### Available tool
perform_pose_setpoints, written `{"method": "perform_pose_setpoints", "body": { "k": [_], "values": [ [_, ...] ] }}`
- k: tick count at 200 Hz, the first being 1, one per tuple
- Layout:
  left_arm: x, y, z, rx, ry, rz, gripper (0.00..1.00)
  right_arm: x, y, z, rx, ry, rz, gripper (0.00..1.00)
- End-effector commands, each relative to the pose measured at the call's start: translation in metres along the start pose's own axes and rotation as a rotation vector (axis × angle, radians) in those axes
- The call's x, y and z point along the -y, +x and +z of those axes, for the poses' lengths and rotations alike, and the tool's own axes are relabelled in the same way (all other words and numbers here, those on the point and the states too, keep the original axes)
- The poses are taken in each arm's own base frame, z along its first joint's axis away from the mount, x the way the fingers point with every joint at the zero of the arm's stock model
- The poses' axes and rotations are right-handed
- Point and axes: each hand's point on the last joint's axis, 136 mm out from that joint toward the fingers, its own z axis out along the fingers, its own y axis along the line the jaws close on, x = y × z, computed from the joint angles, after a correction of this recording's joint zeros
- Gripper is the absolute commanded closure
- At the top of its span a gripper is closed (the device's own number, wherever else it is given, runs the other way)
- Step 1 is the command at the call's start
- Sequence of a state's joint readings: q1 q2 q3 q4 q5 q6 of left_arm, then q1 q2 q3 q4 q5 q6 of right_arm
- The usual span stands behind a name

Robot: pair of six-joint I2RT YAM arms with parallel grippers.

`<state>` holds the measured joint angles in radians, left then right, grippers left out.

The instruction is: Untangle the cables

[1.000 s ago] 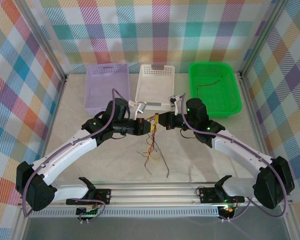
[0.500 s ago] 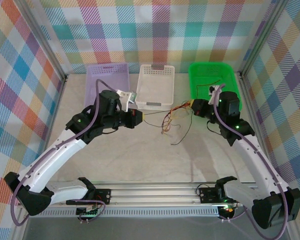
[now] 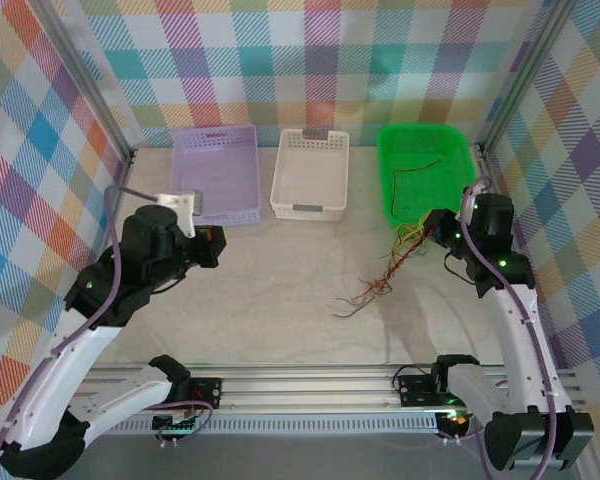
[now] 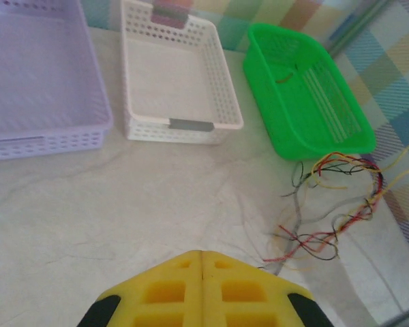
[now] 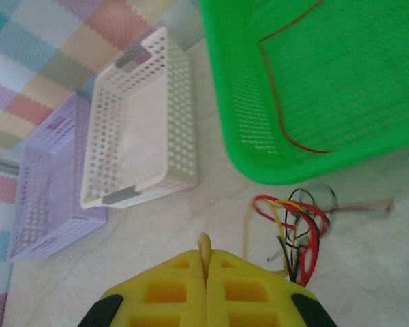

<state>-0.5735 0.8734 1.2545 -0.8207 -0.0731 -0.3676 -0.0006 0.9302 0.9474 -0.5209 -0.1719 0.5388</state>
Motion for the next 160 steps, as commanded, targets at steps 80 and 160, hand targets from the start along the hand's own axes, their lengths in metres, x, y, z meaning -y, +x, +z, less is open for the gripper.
{"method": "perform_pose_setpoints", "body": {
  "k": [80,160],
  "values": [
    [0.044,0.053,0.055,-0.237,0.273,-0.149,0.94,-0.113,0.011,-0.066,-0.056,-0.671,-0.102,1.00],
    [0.128,0.051,0.073,-0.219,0.659,-0.262,0.37,-0.153,0.027,-0.083,-0.155,-0.913,-0.141,1.00]
  ]
}}
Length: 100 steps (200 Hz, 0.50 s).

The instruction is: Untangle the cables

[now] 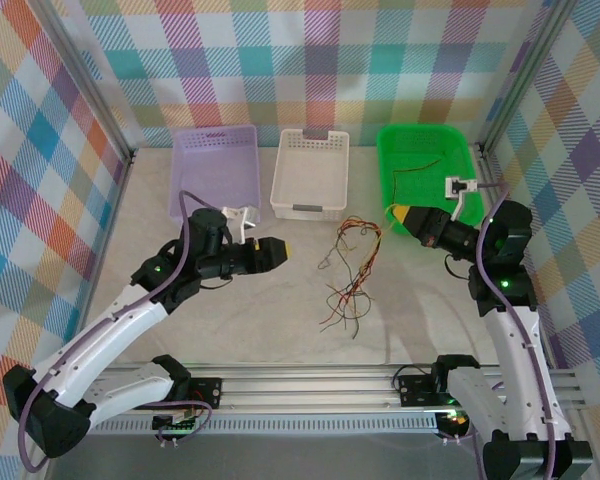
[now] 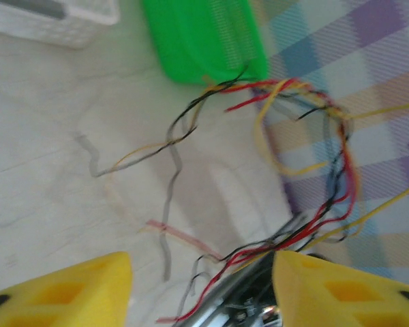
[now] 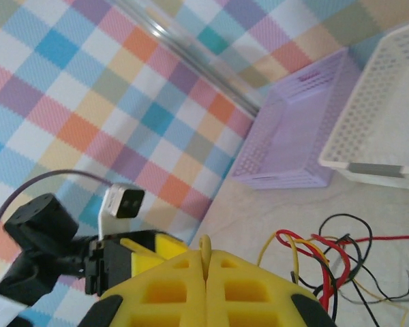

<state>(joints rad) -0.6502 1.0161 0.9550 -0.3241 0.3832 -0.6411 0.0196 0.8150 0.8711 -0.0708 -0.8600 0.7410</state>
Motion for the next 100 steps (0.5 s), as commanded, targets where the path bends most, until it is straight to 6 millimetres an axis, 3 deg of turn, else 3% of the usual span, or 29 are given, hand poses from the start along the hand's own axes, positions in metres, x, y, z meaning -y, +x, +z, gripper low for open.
{"method": "perform_pose_setpoints", "body": {
  "k": [1,52,100],
  "values": [
    [0.046,-0.010,0.012,0.027,0.214,-0.005,0.37,-0.020,0.006,0.008,-0.047,-0.127,-0.030,1.00],
    [0.061,0.010,0.051,-0.048,0.234,0.007,0.34,-0.049,0.028,0.025,-0.148,-0.241,-0.120,1.00],
    [0.051,0.032,0.070,-0.097,0.167,0.041,0.34,-0.054,0.029,0.028,-0.152,-0.259,-0.130,1.00]
  ]
}}
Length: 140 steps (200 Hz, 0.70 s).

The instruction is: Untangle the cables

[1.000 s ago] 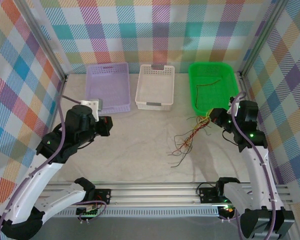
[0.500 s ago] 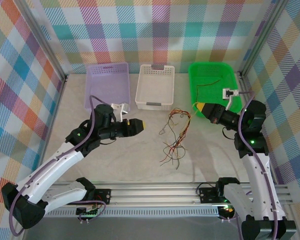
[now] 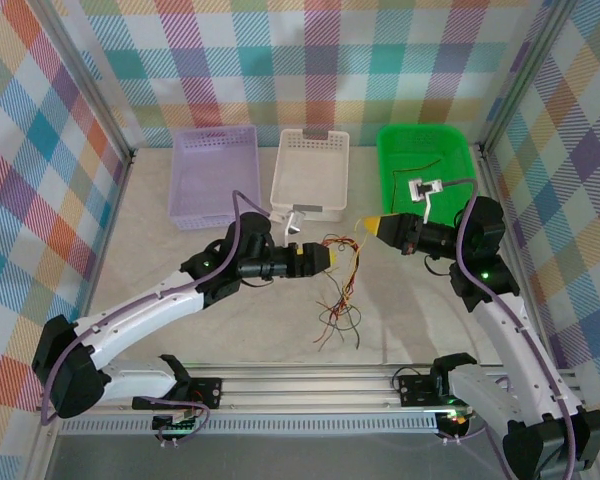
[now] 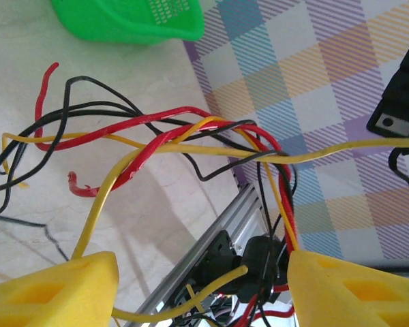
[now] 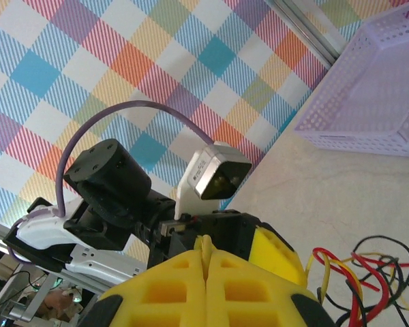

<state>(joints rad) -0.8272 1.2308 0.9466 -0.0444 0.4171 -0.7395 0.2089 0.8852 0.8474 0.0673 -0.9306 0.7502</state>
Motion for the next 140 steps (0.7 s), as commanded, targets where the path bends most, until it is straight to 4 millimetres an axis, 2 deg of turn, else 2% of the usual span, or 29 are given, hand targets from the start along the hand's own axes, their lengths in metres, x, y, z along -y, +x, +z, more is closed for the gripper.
{"method": "perform_pose_setpoints", "body": {
  "k": [1,14,52,86,108,140],
  "values": [
    [0.012,-0.004,0.003,0.025,0.014,0.052,0.34,-0.022,-0.009,0.000,0.013,-0.058,-0.100,1.00],
    [0.006,-0.002,0.005,0.024,-0.015,0.056,0.34,-0.025,-0.007,0.001,0.004,-0.073,-0.106,1.00],
    [0.004,0.005,0.009,0.010,-0.087,0.127,0.35,-0.032,-0.009,0.002,0.017,-0.101,-0.109,1.00],
    [-0.005,0.015,0.021,-0.029,-0.150,0.178,0.35,-0.049,-0.017,0.002,0.014,-0.159,-0.106,1.00],
    [-0.019,0.017,0.019,-0.035,-0.232,0.237,0.36,-0.055,-0.019,0.002,-0.009,-0.168,-0.086,1.00],
    [-0.051,0.016,0.009,-0.018,-0.405,0.323,0.36,-0.064,-0.023,0.002,-0.020,-0.194,-0.068,1.00]
  ]
}}
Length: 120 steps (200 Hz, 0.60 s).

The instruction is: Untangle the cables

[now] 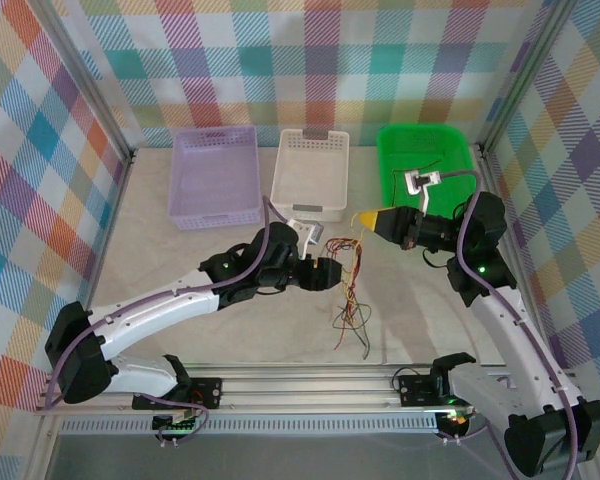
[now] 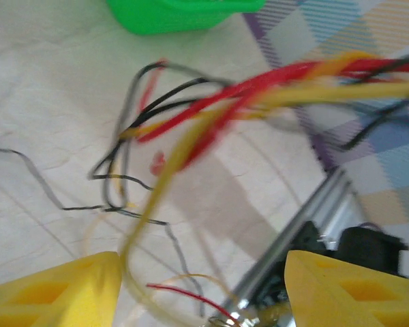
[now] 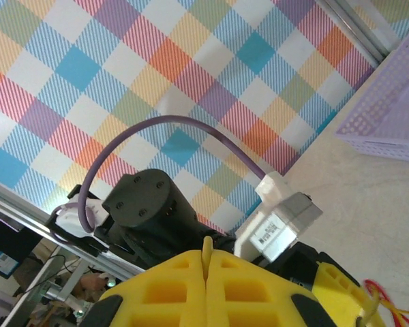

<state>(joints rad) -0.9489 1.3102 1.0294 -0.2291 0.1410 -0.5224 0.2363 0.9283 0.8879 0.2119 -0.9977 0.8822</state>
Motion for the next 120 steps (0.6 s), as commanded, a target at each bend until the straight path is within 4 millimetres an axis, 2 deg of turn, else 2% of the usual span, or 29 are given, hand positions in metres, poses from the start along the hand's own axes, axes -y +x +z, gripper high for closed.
{"method": "perform_pose_setpoints", "body": {
  "k": [1,24,28,50,78,120],
  "values": [
    [-0.026,0.005,-0.003,0.001,-0.154,0.099,0.36,-0.037,-0.012,-0.002,0.001,-0.079,-0.077,1.00],
    [-0.035,0.014,0.004,-0.003,-0.174,0.106,0.35,-0.044,-0.016,-0.001,0.001,-0.096,-0.073,1.00],
    [-0.032,0.009,0.006,0.022,-0.157,0.110,0.35,-0.045,-0.017,-0.001,0.001,-0.100,-0.068,1.00],
    [-0.031,0.012,0.017,0.028,-0.147,0.116,0.34,-0.050,-0.016,0.001,-0.012,-0.115,-0.067,1.00],
    [-0.034,0.003,0.020,0.071,-0.174,0.132,0.34,-0.056,-0.015,0.003,-0.024,-0.127,-0.064,1.00],
    [-0.024,-0.009,0.033,0.128,-0.123,0.117,0.34,-0.063,-0.013,0.005,-0.033,-0.142,-0.062,1.00]
  ]
}}
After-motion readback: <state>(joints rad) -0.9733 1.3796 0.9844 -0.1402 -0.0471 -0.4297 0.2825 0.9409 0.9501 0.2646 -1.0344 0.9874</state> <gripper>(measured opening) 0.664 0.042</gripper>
